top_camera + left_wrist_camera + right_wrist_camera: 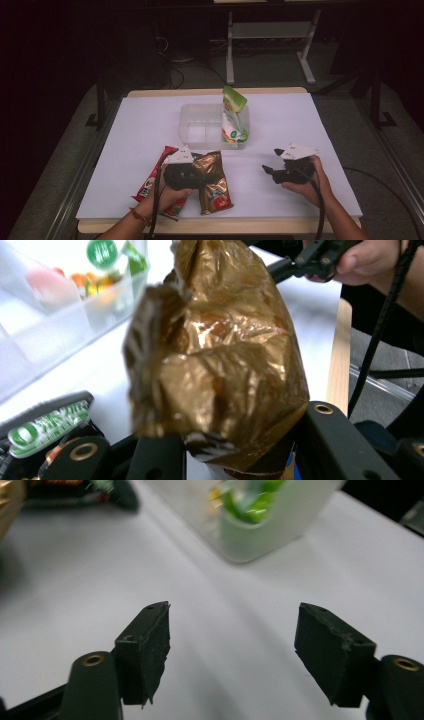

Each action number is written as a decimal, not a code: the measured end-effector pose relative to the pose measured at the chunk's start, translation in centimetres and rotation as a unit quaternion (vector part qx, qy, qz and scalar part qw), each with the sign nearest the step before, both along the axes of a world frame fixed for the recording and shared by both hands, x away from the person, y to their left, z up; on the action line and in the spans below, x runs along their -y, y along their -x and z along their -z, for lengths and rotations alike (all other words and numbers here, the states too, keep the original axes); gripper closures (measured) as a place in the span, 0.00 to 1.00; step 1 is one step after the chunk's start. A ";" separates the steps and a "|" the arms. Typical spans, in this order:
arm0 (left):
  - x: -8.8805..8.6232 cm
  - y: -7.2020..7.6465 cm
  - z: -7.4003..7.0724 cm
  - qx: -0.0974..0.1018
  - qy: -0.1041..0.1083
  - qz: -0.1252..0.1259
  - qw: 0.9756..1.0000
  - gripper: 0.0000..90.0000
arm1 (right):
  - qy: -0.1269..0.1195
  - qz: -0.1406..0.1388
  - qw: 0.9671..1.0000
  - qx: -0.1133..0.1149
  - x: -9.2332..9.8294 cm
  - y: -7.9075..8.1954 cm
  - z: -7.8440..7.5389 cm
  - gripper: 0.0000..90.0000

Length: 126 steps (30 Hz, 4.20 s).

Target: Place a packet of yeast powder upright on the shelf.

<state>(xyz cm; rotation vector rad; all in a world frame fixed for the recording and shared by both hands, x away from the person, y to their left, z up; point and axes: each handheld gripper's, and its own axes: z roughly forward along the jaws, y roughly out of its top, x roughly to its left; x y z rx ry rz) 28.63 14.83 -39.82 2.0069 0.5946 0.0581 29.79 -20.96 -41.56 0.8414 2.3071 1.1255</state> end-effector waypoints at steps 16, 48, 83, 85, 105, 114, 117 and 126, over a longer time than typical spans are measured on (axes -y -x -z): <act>-2.9 -2.2 -2.5 0.040 0.020 -0.072 0.996 0.74 | -0.027 0.016 0.999 -0.008 1.7 -0.1 2.1 0.25; -2.1 -10.3 -6.2 0.082 0.015 -0.213 0.974 0.74 | -0.064 0.003 0.997 0.036 -0.1 1.1 2.1 0.26; 2.4 -13.5 -5.4 0.096 -0.059 -0.328 0.938 0.74 | -0.048 -0.005 0.999 0.018 -0.5 0.9 2.3 0.23; 3.0 -13.5 -5.2 0.102 -0.067 -0.328 0.937 0.74 | -0.047 -0.005 0.999 0.018 -0.6 0.9 2.3 0.23; 5.0 -13.3 -2.6 0.101 -0.067 -0.296 0.947 0.71 | -0.038 -0.010 0.999 0.012 -0.8 0.8 2.6 0.23; 5.0 -13.1 -1.9 0.092 -0.070 -0.275 0.955 0.69 | -0.039 -0.008 0.999 0.012 -0.8 0.9 2.5 0.23; 4.8 -13.1 -1.7 0.089 -0.071 -0.268 0.957 0.69 | -0.036 -0.008 0.999 0.014 -0.9 0.9 2.5 0.23; 4.7 -13.0 -1.3 0.091 -0.073 -0.254 0.960 0.69 | -0.038 -0.003 0.999 0.014 -0.8 0.8 2.6 0.24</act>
